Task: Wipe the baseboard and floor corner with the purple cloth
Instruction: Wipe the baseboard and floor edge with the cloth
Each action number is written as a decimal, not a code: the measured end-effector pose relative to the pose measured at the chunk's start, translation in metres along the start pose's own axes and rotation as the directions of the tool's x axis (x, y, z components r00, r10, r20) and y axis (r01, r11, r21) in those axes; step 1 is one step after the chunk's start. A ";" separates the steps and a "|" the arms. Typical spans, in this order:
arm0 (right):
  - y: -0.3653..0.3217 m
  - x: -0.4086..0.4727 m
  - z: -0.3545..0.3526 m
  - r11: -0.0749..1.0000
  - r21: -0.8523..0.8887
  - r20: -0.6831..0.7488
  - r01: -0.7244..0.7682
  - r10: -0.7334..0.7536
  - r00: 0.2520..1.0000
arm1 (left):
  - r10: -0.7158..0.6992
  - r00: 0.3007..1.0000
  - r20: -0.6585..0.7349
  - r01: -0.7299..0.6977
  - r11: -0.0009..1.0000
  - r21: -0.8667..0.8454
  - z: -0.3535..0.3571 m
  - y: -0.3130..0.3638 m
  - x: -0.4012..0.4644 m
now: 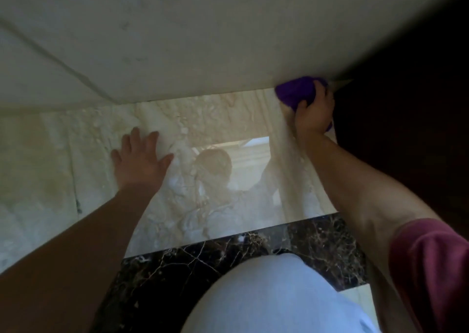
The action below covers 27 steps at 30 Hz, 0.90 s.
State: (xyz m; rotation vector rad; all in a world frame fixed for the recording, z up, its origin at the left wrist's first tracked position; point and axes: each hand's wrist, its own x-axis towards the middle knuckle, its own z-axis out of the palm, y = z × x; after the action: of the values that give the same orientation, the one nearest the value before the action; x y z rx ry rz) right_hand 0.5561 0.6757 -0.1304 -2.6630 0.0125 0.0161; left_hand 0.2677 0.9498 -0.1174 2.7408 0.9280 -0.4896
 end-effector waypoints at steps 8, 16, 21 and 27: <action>-0.082 -0.073 0.052 1.000 0.028 0.035 -0.007 0.006 0.999 | -0.016 0.998 0.061 0.025 0.989 -0.145 0.012 -0.025 -0.007; -0.076 -0.082 0.029 0.941 -0.076 0.267 0.329 -0.299 0.916 | 0.150 0.981 0.126 -0.138 0.985 -0.103 0.005 -0.071 -0.009; -0.019 -0.019 -0.019 0.930 -0.273 0.278 0.246 -0.169 0.946 | 0.121 0.983 0.138 -0.103 0.986 -0.130 0.011 -0.068 -0.007; -0.022 -0.016 -0.008 0.993 -0.116 0.237 0.028 0.001 0.972 | 0.145 0.985 0.089 -0.135 0.985 -0.108 0.019 -0.068 -0.012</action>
State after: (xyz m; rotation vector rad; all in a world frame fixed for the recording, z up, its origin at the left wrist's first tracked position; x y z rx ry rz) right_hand 0.5408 0.6912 -0.1128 -2.7622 -0.0867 0.3396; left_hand 0.2124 0.9906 -0.1364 2.6412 0.7108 -0.5291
